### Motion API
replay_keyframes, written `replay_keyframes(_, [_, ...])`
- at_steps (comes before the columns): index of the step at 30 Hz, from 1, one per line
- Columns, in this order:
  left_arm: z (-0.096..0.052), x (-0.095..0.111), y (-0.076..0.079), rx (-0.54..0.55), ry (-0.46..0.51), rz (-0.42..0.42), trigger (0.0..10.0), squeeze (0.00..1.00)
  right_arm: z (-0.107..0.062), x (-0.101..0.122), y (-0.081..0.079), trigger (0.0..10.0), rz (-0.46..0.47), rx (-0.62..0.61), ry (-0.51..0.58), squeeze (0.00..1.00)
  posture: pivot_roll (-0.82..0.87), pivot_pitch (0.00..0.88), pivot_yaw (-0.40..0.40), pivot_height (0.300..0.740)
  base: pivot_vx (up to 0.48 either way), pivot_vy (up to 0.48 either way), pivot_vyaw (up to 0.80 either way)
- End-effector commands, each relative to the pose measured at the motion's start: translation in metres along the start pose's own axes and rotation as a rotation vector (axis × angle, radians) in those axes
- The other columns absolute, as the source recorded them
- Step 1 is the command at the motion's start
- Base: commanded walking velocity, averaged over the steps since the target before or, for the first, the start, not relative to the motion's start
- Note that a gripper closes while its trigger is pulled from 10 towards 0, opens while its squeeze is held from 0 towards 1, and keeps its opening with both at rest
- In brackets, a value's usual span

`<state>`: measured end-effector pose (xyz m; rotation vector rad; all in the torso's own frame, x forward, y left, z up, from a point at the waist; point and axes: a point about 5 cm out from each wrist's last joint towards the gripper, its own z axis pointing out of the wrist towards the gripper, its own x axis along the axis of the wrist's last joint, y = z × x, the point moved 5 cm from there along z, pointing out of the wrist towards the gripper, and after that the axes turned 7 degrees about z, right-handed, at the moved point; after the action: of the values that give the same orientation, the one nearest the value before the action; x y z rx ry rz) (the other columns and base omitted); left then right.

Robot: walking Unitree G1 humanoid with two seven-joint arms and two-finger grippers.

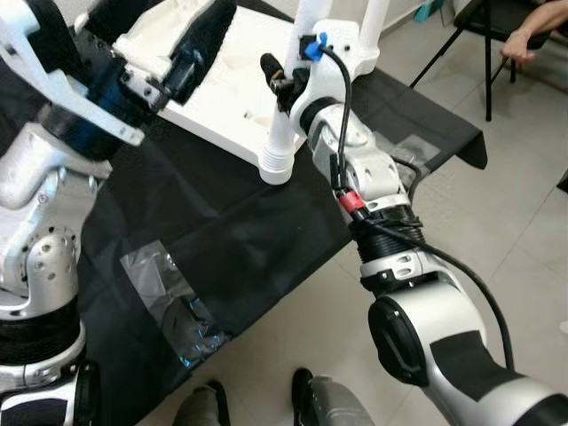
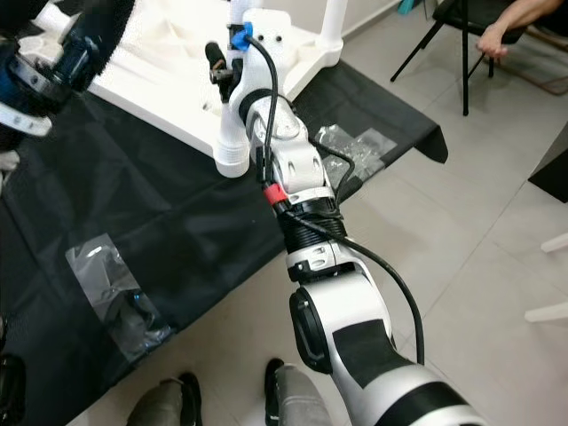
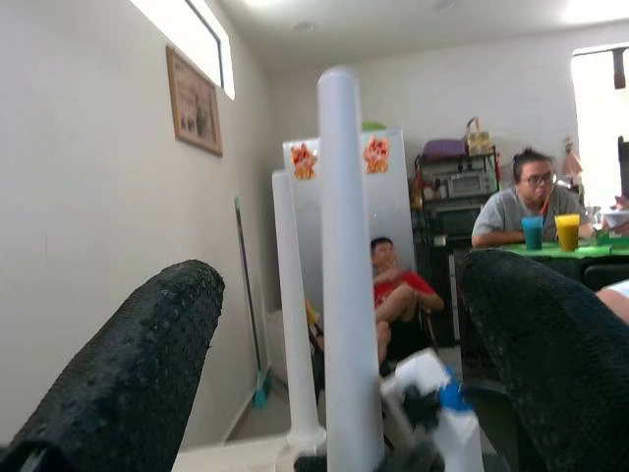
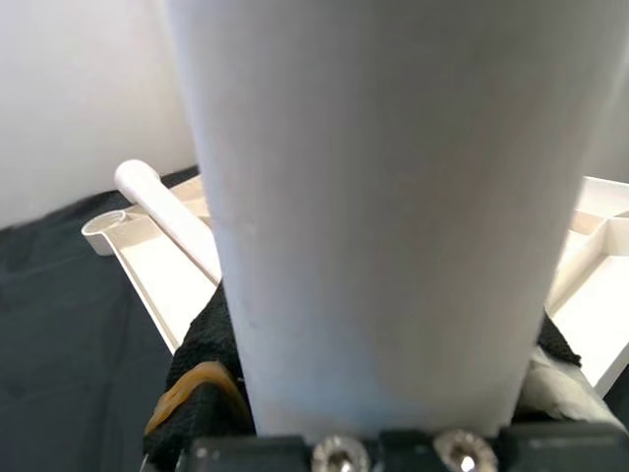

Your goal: Building children table

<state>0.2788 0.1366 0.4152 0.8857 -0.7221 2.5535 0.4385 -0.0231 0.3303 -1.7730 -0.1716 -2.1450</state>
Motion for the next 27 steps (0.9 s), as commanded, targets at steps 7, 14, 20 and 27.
replay_keyframes(7, [0.028,0.001,0.017,-0.072,0.008,0.036,10.0,0.00,0.004,-0.039,0.006,10.0,-0.191,-0.030,-0.189,0.00,-0.01,0.211,-0.057,0.740,0.000,0.000,0.00])
replay_keyframes(14, [0.037,-0.012,0.024,-0.104,-0.058,0.130,10.0,0.00,0.007,-0.037,-0.006,10.0,-0.280,0.058,-0.181,0.00,0.00,0.204,-0.064,0.740,0.000,0.000,0.00])
replay_keyframes(20, [0.045,-0.033,0.019,-0.056,-0.171,0.187,10.0,0.00,0.006,-0.036,-0.015,10.0,-0.286,0.099,-0.167,0.00,0.00,0.199,-0.062,0.740,0.000,0.000,0.00])
replay_keyframes(27, [0.052,-0.061,0.000,0.117,-0.312,0.070,10.0,0.00,0.002,-0.037,-0.021,10.0,-0.259,0.137,-0.142,0.00,0.00,0.191,-0.051,0.740,0.000,0.000,0.00])
